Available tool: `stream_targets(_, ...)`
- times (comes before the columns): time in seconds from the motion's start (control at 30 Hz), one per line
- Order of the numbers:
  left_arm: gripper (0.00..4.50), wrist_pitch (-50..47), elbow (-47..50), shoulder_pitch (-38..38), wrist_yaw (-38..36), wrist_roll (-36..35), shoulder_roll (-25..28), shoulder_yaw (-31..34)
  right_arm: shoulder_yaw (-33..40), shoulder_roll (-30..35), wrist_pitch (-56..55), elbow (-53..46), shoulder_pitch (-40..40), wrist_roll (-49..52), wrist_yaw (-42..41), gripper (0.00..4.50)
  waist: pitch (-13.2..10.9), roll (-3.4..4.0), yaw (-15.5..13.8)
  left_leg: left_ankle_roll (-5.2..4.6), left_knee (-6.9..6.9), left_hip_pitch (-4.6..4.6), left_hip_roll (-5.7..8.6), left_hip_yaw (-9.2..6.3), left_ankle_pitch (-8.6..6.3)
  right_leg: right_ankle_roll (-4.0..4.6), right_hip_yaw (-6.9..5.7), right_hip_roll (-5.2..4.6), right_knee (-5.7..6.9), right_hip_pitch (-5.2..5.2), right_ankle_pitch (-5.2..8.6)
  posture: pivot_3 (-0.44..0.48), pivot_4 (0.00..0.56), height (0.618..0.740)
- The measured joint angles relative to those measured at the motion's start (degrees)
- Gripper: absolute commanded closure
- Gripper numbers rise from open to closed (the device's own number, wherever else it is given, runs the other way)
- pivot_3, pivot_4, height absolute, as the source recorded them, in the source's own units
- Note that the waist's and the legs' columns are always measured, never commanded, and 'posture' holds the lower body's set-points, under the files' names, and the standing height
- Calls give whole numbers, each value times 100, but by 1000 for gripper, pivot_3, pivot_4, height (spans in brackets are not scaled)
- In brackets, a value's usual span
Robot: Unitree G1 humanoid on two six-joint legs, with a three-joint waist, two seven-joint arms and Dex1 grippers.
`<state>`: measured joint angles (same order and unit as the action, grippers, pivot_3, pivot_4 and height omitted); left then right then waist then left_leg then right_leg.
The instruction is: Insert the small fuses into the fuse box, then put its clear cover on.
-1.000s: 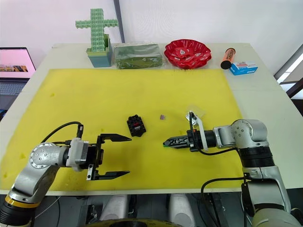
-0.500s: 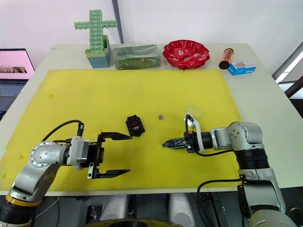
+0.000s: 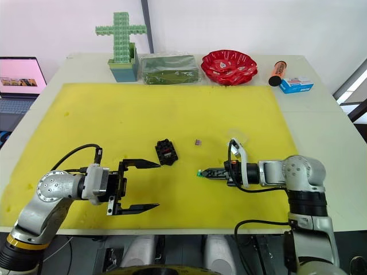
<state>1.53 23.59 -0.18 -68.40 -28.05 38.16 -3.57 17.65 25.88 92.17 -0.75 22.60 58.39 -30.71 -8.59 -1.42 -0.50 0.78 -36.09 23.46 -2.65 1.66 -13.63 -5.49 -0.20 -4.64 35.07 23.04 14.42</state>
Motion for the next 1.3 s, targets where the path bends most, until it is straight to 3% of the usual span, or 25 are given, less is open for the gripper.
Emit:
stream_targets(0.13,0,3,10,201,2,-9,13,38,1410,-1309,-219,-998,-600,1471,2419,4471,-1,5,-18,0,8,3,-7,-1,0,0,0,6,6,9,0,0,150,740)
stream_targets(0.27,0,9,22,284,1,-19,21,104,667,-1521,-2315,-2006,-2009,4266,5875,4471,-11,27,5,0,8,5,-7,4,0,4,6,0,2,8,3,0,150,740)
stream_targets(0.33,0,9,24,298,-10,-21,19,105,155,-1461,-3209,-2528,-2374,5030,6864,4471,-10,24,45,0,5,4,-8,4,0,4,8,1,1,7,3,0,150,740)
stream_targets(0.4,0,10,24,296,-18,-21,15,104,-185,-1456,-3816,-2901,-2547,5245,7353,4471,-9,25,116,0,6,2,-10,1,0,5,9,4,1,7,4,0,150,740)
stream_targets(0.63,0,16,21,280,-31,-21,12,104,-795,-1161,-5112,-3374,-2825,5325,8152,4471,-10,28,125,0,9,2,-13,1,0,13,10,3,0,8,9,0,150,740)
stream_targets(1.13,0,22,44,388,12,-19,-14,101,-1314,-729,-5737,-3506,-2955,5358,8850,4471,-10,28,116,0,11,2,-27,-11,0,23,16,-10,-1,13,14,0,150,740)
stream_targets(1.3,0,22,119,388,25,-17,-16,99,-1363,-827,-5887,-3530,-2849,5382,9064,3148,-10,28,119,0,12,2,-27,-10,0,24,17,-13,-2,14,15,0,150,740)
